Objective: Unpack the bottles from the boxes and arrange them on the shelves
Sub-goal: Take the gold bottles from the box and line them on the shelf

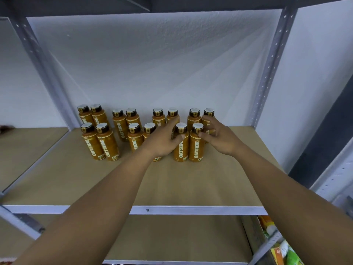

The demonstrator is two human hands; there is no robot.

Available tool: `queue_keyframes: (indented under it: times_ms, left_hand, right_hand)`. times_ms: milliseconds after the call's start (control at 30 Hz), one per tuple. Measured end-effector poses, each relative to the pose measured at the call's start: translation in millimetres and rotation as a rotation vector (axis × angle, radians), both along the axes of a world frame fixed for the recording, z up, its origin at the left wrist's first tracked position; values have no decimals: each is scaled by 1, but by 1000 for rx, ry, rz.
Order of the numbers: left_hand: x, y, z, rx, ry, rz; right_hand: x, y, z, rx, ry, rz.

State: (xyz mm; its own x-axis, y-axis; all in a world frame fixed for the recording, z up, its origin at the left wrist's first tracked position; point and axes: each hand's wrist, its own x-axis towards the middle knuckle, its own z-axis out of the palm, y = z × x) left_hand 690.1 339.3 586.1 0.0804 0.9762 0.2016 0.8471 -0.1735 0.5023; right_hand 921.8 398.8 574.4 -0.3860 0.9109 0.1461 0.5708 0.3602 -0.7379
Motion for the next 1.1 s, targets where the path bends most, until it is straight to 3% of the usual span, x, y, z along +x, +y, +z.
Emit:
queue_keyframes:
  times_ms: [133,233,400,567,900,967,1100]
  left_hand:
    - [4,-34,-34,118,-90,65]
    - [-3,-55,-64,102,-3,100]
    - [-22,-84,-97,76,161,84]
    - [-43,-112,-114,172,279,4]
    - [-78,-196,-169,665,108,-146]
    - [-80,-213,-184,646,132,-189]
    - [-82,-240,-233,403,114,-132]
  right_hand:
    - [0,-34,-24,-2,118,-103]
    - [-6,-59,-53,7,130,-216]
    - [-30,-102,-88,138,-134,-230]
    - [-60,-141,-104,299,-282,-192]
    - [-95,-240,-156,685,-210,-324]
    - [-102,-261,-174,648,-206,-306]
    - [-108,-286,-217,442,-200,-236]
